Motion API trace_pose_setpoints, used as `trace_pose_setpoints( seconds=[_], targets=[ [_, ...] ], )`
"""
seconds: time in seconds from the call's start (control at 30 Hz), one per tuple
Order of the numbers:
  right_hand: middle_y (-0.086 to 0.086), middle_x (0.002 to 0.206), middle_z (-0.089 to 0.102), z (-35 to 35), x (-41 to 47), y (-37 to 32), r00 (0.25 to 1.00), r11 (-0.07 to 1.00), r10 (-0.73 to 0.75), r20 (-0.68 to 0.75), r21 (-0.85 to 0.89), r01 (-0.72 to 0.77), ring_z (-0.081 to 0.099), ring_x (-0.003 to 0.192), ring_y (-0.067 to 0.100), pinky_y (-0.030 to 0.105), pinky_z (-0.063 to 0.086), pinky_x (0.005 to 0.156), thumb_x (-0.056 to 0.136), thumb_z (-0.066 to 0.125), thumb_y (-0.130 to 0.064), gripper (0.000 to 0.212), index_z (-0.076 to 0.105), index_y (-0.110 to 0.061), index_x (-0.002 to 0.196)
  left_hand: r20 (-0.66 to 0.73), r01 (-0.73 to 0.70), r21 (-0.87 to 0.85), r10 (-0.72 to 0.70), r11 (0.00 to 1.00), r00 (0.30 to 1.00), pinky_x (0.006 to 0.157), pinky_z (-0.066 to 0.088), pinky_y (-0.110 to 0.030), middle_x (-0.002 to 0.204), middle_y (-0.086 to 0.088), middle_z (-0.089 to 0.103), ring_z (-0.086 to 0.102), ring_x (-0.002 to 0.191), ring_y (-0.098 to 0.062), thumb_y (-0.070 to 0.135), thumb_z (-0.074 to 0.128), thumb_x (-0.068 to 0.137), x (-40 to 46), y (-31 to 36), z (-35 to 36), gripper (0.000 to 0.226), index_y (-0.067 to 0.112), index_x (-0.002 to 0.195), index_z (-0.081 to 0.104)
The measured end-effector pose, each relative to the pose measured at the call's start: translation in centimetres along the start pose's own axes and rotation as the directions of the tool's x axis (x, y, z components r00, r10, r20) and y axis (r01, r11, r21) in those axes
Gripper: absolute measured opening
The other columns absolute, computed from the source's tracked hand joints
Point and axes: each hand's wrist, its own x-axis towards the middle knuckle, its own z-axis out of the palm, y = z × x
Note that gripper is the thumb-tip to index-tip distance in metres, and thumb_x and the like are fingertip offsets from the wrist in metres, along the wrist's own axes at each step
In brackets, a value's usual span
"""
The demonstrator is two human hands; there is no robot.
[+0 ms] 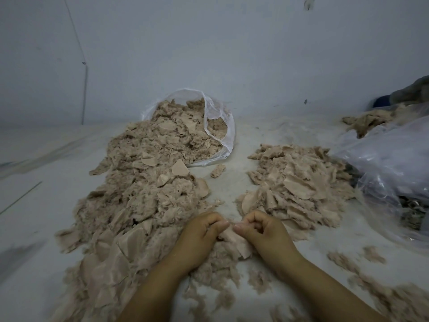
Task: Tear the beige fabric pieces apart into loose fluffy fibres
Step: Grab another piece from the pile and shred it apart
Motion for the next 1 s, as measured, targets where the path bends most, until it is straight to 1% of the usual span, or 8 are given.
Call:
trace_pose_setpoints(
  seconds=[0.2,0.3,0.37,0.53,0.7,0.77,0.83,1.0],
  targets=[
    [0.010,0.060,0.057,-0.5,0.5,0.0,0.982,0.964,0.093,-0.163,0.261,-0.048,0.048,0.049,0.015,0.020,0.038,0.044,0.088,0.065,-0.016,0.019,0.057,-0.012,0.071,-0.167,0.055,0.012,-0.053,0.998,0.985,0.062,0.034,-0.022,0.065,0.005,0.048,0.044,0.062,-0.003,0.027,0.052,0.095,0.1,-0.5,-0.7,0.034,0.019,0.062,0.049],
    [0.013,0.059,0.054,-0.3,0.4,-0.2,0.985,0.942,0.088,-0.145,0.333,-0.035,0.043,0.047,0.017,0.021,0.035,0.043,0.088,0.064,-0.013,0.017,0.055,-0.012,0.074,-0.132,0.030,0.034,-0.026,0.999,0.991,0.078,0.036,-0.014,0.087,0.015,0.059,0.050,0.090,-0.001,0.054,0.054,0.081,-0.2,0.1,-0.3,0.023,0.033,0.080,0.063],
    [0.017,0.063,0.052,0.4,0.2,-0.3,0.994,0.928,0.073,-0.085,0.370,-0.036,0.044,0.055,0.021,0.025,0.037,0.048,0.086,0.067,-0.012,0.014,0.055,-0.012,0.078,-0.093,0.043,-0.048,-0.048,0.998,0.995,0.076,0.039,-0.013,0.084,0.019,0.056,0.051,0.085,0.003,0.057,0.057,0.072,-0.3,1.0,0.4,0.020,0.039,0.078,0.062],
    [-0.002,0.056,0.050,0.8,-0.1,-0.4,0.996,0.966,-0.016,-0.092,0.255,0.039,0.046,0.053,0.012,0.025,0.040,0.053,0.083,0.070,-0.008,0.015,0.056,-0.012,0.078,-0.172,0.084,-0.308,-0.142,0.948,0.975,0.070,0.045,-0.019,0.079,-0.002,0.065,0.058,0.073,-0.006,0.014,0.053,0.094,-0.1,1.6,0.5,0.019,0.014,0.081,0.068],
    [-0.009,0.054,0.052,0.8,-0.1,-0.4,0.990,0.970,-0.059,-0.124,0.228,0.087,0.046,0.050,0.004,0.016,0.039,0.050,0.082,0.071,-0.012,0.015,0.056,-0.011,0.080,-0.150,0.079,-0.310,-0.131,0.947,0.980,0.071,0.048,-0.017,0.084,0.005,0.068,0.062,0.078,-0.003,0.033,0.056,0.089,-0.3,1.9,0.8,0.016,0.022,0.088,0.068],
    [-0.008,0.054,0.053,1.0,-0.1,-0.4,0.992,0.965,-0.059,-0.113,0.247,0.085,0.049,0.049,0.004,0.015,0.040,0.049,0.082,0.071,-0.010,0.016,0.056,-0.010,0.080,-0.161,0.049,-0.266,-0.094,0.963,0.982,0.068,0.048,-0.016,0.080,0.007,0.068,0.062,0.075,-0.005,0.021,0.062,0.088,-0.3,1.9,0.9,0.010,0.024,0.082,0.068],
    [-0.002,0.055,0.055,1.1,-0.2,-0.4,0.994,0.956,-0.026,-0.106,0.287,0.056,0.051,0.050,0.005,0.016,0.042,0.050,0.082,0.070,-0.005,0.015,0.055,-0.010,0.082,-0.213,0.033,-0.257,-0.090,0.966,0.973,0.063,0.046,-0.015,0.072,0.008,0.067,0.060,0.067,-0.003,0.005,0.059,0.088,-0.2,1.6,0.9,0.027,0.025,0.073,0.067],
    [0.006,0.071,0.070,0.8,-0.4,-0.7,0.996,0.951,0.026,0.089,0.305,-0.052,0.065,0.066,0.018,0.023,0.052,0.060,0.078,0.075,-0.013,0.010,0.068,-0.015,0.087,-0.158,0.002,-0.268,-0.046,0.963,0.986,0.068,0.049,-0.016,0.075,0.002,0.071,0.064,0.071,-0.007,0.000,0.061,0.086,-0.2,1.6,0.6,0.031,0.026,0.074,0.072]
  ],
)
